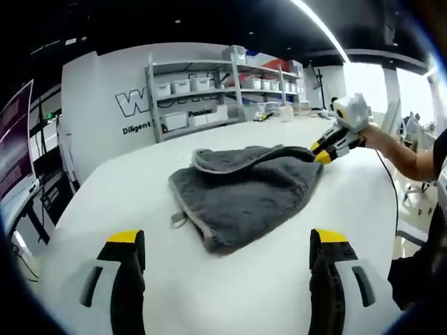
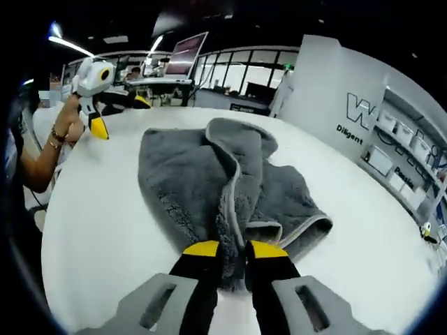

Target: Open the folded towel by lifting each exposed corner and separating the folded layers until the towel lies flat within the target outline without major curled edges

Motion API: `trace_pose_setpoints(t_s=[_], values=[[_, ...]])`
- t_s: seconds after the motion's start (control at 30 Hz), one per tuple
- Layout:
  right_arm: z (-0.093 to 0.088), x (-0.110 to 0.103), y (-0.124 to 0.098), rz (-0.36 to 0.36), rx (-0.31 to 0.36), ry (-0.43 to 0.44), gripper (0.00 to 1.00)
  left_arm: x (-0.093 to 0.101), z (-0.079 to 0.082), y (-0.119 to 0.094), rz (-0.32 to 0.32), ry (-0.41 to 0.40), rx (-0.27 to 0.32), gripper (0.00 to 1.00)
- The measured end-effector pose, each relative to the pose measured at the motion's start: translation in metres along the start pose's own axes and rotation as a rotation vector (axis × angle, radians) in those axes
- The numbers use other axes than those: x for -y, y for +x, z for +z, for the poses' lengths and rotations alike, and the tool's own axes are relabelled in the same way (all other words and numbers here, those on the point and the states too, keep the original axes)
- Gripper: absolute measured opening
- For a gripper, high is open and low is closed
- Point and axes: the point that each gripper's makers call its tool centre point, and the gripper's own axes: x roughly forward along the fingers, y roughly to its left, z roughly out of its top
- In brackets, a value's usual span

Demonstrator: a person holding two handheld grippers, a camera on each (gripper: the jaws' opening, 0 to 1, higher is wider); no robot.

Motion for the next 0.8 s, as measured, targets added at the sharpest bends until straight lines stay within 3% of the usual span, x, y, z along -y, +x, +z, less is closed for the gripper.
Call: trace_pose_setpoints(t_s=[0.17, 0.67, 0.8], values=[[-0.005, 0.007, -0.011, -0.014, -0.01, 0.034, 0.37, -0.004, 0.002, 0.002, 0.006, -0.033, 0.01, 0.98], [-0.027, 0.019, -0.054, -0.052, -0.052, 0.111, 0.99, -0.006, 0.0, 0.006, 0.008, -0.103, 0.029, 0.99], [-0.032, 0.023, -0.062, -0.068, -0.069, 0.119, 0.99, -0.005, 0.001, 0.007, 0.005, -0.102, 0.031, 0.99]])
